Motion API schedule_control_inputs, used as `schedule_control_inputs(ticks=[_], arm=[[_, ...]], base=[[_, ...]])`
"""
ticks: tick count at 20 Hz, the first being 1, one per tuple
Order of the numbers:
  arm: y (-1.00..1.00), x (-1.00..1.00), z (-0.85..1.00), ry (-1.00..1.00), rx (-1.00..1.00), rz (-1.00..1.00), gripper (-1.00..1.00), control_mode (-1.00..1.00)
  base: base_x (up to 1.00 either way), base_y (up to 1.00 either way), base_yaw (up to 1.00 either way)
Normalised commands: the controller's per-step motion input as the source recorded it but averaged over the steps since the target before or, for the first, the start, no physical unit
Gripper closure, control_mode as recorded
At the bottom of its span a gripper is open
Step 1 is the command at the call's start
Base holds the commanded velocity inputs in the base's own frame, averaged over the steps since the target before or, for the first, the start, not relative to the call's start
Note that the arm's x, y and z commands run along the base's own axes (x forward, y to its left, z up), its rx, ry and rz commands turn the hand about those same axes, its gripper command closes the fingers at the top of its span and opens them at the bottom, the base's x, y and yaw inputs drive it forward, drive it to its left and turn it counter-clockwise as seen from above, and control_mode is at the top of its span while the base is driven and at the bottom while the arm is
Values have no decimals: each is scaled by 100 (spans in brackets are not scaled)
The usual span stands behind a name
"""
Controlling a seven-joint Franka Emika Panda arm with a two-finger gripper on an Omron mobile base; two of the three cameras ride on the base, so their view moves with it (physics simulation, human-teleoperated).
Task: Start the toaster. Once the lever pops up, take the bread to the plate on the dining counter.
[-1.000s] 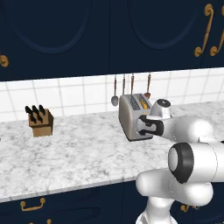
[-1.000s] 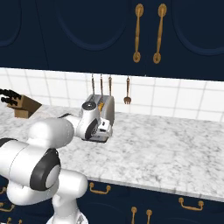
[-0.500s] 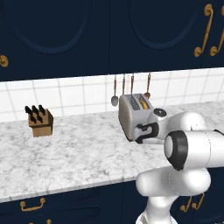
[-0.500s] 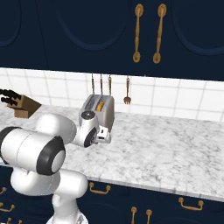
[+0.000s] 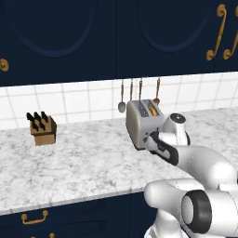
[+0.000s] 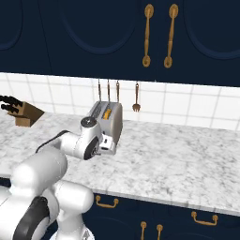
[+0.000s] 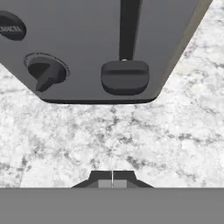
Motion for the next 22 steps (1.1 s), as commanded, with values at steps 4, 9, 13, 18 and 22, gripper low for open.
schedule_control_inputs(ticks=[4,9,13,18,22], arm=[[0,-55,99,0,0,0,100,-100],[-3,-10,83,0,0,0,100,-100],[-11,-29,82,-12,0,-3,100,-100],[-1,-23,99,-9,0,0,100,-100],[0,7,96,-6,0,0,-100,-100]], base=[[0,0,0],[0,0,0],[0,0,0],[0,0,0],[0,0,0]])
